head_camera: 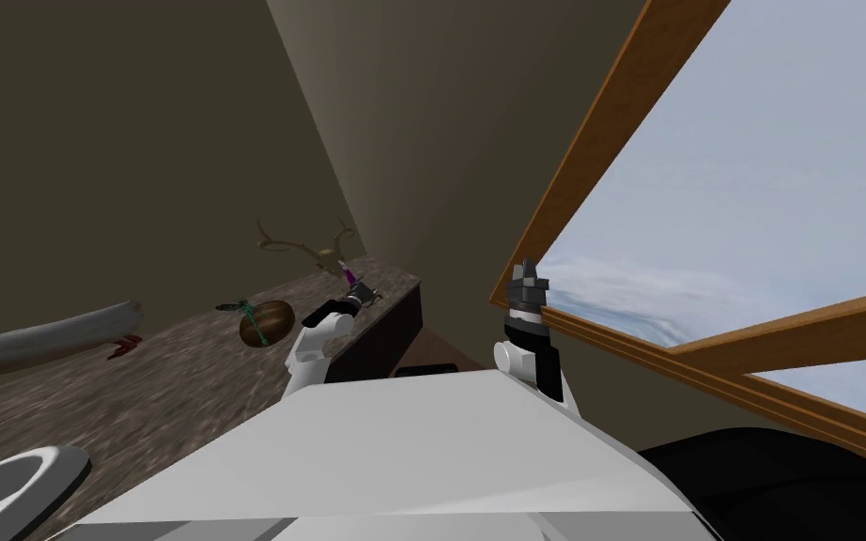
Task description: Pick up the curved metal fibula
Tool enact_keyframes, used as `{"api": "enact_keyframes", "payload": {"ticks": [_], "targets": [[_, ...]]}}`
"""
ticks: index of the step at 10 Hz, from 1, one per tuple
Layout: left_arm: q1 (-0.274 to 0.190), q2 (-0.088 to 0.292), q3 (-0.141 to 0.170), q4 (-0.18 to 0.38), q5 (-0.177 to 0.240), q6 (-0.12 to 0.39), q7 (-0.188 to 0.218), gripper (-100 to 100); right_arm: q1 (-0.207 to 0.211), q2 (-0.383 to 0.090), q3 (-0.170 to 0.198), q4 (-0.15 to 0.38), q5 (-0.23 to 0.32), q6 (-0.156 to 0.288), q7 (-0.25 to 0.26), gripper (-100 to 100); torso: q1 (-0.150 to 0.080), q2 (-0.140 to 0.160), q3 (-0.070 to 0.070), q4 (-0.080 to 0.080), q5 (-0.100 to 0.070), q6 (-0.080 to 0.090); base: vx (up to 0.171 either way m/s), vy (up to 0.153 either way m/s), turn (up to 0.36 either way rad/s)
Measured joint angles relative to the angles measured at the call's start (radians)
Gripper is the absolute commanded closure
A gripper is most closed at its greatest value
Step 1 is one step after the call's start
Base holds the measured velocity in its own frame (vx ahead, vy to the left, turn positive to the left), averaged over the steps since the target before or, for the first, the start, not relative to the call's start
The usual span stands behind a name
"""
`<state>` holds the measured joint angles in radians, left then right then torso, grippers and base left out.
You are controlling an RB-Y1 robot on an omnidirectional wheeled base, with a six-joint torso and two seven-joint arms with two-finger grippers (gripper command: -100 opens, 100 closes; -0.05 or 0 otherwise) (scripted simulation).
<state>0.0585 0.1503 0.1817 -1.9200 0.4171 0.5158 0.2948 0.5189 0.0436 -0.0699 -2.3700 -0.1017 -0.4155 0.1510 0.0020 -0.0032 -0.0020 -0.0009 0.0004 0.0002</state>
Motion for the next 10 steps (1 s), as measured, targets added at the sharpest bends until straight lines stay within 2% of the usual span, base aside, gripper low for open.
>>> {"api": "enact_keyframes", "payload": {"ticks": [3,6,8,10], "targets": [[-0.014,-0.024,0.03,0.066,0.049,0.067,0.051,-100,0.0,0.0,0.0,0.0,0.0,0.0,0.0,0,0.0,-0.001,-0.001,0.0,0.0,0.0,0.049,0.017,0.045],[-0.014,-0.044,0.054,0.087,0.076,0.122,0.087,-100,0.0,0.0,0.0,0.0,0.0,0.0,0.0,0,0.0,0.0,0.0,0.0,0.0,0.0,0.041,0.019,0.031],[-0.02,-0.071,0.08,0.121,0.098,0.173,0.123,-100,0.0,0.0,0.0,0.0,0.0,0.0,0.0,0,0.001,-0.001,0.0,0.0,0.0,0.0,0.059,0.035,0.051],[0.002,-0.112,0.088,0.16,0.114,0.189,0.14,-100,0.0,0.0,0.0,0.0,0.0,0.0,0.0,0,0.001,-0.001,0.0,0.0,0.0,0.0,0.039,0.024,0.007]]}}
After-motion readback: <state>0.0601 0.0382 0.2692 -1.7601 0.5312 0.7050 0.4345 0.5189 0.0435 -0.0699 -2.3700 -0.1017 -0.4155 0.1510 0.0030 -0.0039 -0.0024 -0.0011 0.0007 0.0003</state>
